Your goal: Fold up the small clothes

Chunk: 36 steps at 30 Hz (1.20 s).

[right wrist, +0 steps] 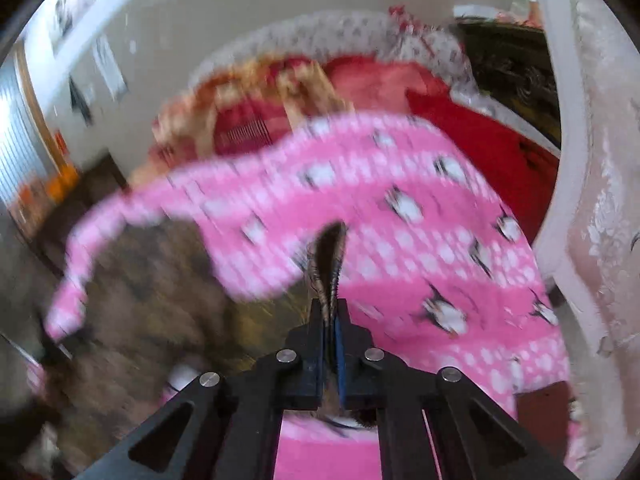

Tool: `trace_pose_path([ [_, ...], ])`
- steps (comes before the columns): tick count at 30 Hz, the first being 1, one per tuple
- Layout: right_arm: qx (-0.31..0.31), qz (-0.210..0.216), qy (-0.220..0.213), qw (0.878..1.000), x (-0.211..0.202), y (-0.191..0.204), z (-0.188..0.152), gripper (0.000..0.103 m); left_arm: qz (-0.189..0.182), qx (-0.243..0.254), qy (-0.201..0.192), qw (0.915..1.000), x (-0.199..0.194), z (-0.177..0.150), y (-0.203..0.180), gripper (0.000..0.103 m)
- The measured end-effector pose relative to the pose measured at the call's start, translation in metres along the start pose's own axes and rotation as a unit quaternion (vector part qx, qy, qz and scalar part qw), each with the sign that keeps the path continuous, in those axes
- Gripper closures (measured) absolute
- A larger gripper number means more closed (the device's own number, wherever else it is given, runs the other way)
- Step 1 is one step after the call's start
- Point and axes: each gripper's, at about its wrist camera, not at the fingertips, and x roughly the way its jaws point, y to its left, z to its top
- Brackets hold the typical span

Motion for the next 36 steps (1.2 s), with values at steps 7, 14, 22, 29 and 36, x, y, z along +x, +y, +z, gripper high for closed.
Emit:
trace_pose_path([
  [7,-0.024,-0.066,-0.104,0.992,-0.093,0.086,0.093,0.099,-0.024,-0.018,-0.007,0.9995,-0.004,-0.001,0.007,0.021],
  [14,-0.056,-0.026,-0.101,0.993,-0.067,0.175,0.099,0.099,-0.042,-0.042,-0.012,0.9982,-0.027,-0.002,0.016,0.021],
  [22,-0.052,0.190,-0.022,0.980,0.067,0.340,0.059,0.099,-0.007,-0.089,-0.041,0.9952,-0.079,-0.046,0.049,0.021],
  [29,-0.037,0.244,0.110,0.963,0.237,0.470,-0.009,0.099,-0.005,-0.097,-0.042,0.9944,-0.070,-0.069,0.054,0.021],
  [36,-0.014,0.185,0.208,0.961,0.341,0.507,-0.070,0.093,-0.010,-0.099,-0.044,0.9940,-0.072,-0.069,0.055,0.021],
])
